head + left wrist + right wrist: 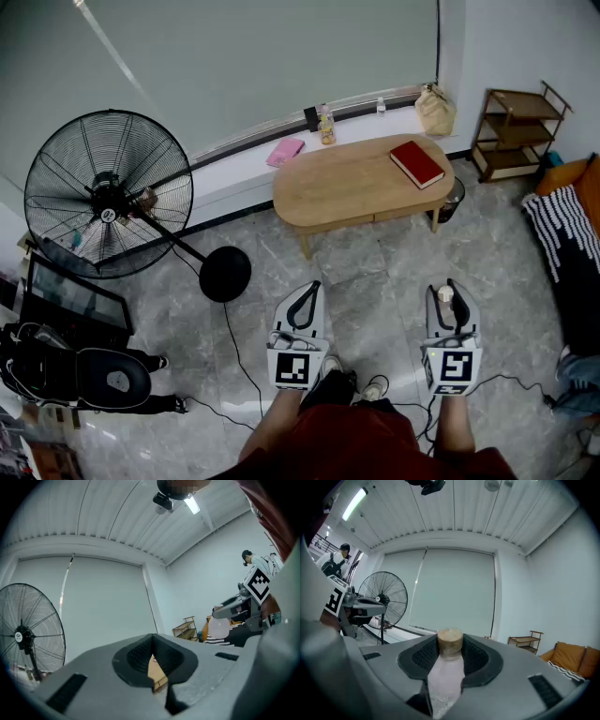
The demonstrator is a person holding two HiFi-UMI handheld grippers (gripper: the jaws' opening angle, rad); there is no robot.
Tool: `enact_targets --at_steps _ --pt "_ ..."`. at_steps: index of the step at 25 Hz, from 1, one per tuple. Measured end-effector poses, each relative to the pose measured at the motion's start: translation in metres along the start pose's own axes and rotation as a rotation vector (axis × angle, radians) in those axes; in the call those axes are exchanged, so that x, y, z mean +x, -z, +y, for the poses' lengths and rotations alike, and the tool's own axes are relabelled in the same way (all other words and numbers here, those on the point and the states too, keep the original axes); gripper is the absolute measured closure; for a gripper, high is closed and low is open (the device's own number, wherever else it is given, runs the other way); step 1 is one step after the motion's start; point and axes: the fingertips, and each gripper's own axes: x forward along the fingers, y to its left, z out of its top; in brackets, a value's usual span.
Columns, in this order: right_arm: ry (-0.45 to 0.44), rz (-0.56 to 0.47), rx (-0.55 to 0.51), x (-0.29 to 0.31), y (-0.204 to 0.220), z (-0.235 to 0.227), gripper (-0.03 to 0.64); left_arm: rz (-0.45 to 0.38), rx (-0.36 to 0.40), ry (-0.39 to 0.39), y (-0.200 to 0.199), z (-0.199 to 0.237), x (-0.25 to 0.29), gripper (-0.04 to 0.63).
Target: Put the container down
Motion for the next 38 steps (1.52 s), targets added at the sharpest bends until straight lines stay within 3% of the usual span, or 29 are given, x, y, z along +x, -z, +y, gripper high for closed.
enact_targets --at_steps 6,16,20,31,38 --pt "0.004 0.003 0.015 -0.027 -0.002 -0.003 0.478 -0.011 -0.017 -0.002 -0.020 -0.019 -0.017 0.591" --pt "-0.001 -0.008 0.045 -0.028 0.000 -0.007 0.479 -0.019 -0.027 -0.016 -0.020 -0.022 -0.019 0.591" --pt "-0.001 -0.007 0.027 -0.008 -0.005 -0.001 0.479 -0.016 -0.012 -0.015 -0.013 -0.005 -0.009 0.591" --pt "0.016 0.015 -0.015 0.068 -0.023 0.017 0.479 -0.061 -0.057 0.016 0.002 0.052 0.049 0.591" --pt "0.020 0.071 -0.024 0.132 -0.028 0.037 0.479 -0.050 -0.012 0.017 0.023 0.113 0.088 0.591"
